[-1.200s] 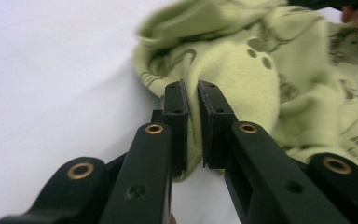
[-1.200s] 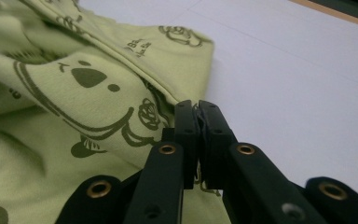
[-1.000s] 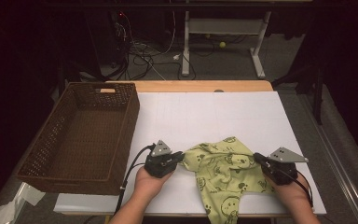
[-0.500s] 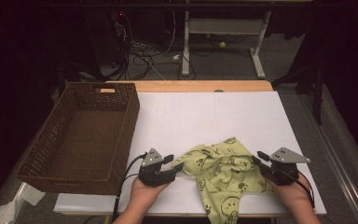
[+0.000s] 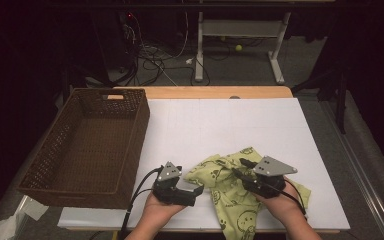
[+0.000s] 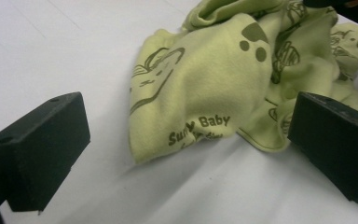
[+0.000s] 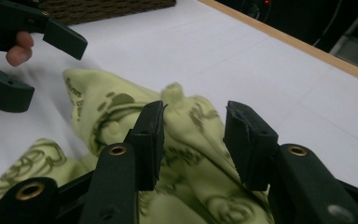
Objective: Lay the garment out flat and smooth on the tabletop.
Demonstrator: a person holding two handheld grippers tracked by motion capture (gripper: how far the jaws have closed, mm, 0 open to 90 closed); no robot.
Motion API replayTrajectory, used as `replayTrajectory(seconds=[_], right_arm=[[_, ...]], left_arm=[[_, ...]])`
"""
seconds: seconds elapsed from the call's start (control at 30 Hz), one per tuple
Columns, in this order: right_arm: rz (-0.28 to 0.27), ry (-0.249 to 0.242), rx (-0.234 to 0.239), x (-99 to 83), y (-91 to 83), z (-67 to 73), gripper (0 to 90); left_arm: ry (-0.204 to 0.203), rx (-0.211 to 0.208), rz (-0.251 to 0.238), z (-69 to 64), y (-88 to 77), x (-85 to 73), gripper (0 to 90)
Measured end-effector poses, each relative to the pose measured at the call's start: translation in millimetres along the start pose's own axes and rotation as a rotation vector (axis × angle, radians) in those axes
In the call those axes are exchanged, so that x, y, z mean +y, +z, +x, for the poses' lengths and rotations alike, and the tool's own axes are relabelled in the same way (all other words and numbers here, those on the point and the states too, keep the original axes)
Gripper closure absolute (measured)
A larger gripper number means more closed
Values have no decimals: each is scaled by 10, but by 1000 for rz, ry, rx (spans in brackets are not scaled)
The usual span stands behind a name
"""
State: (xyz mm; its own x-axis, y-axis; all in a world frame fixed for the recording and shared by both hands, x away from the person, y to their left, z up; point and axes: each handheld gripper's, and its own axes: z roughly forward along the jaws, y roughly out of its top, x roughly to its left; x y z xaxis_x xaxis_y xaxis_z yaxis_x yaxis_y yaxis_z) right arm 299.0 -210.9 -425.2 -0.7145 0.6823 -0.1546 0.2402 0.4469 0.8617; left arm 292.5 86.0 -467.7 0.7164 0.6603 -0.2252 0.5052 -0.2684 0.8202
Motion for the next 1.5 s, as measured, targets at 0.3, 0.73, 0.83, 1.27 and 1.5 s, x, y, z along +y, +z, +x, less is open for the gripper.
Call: replayTrajectory(seconds=[0.3, 0.73, 0.83, 1.27, 1.5], right_arm=[[38, -40, 36, 116, 344, 87, 735], [-115, 56, -54, 109, -92, -242, 850], [-147, 118, -100, 14, -279, -424, 850], [-138, 323, -319, -533, -866, -914, 851], [-85, 401, -424, -852, -1128, -1032, 852]], left_arm=[[-8, 10, -22, 8, -101, -64, 0], [2, 6, -21, -54, -74, -71, 0], [9, -7, -18, -71, -30, -45, 0], [43, -68, -57, -135, 126, 193, 0], [55, -108, -78, -148, 183, 295, 220]])
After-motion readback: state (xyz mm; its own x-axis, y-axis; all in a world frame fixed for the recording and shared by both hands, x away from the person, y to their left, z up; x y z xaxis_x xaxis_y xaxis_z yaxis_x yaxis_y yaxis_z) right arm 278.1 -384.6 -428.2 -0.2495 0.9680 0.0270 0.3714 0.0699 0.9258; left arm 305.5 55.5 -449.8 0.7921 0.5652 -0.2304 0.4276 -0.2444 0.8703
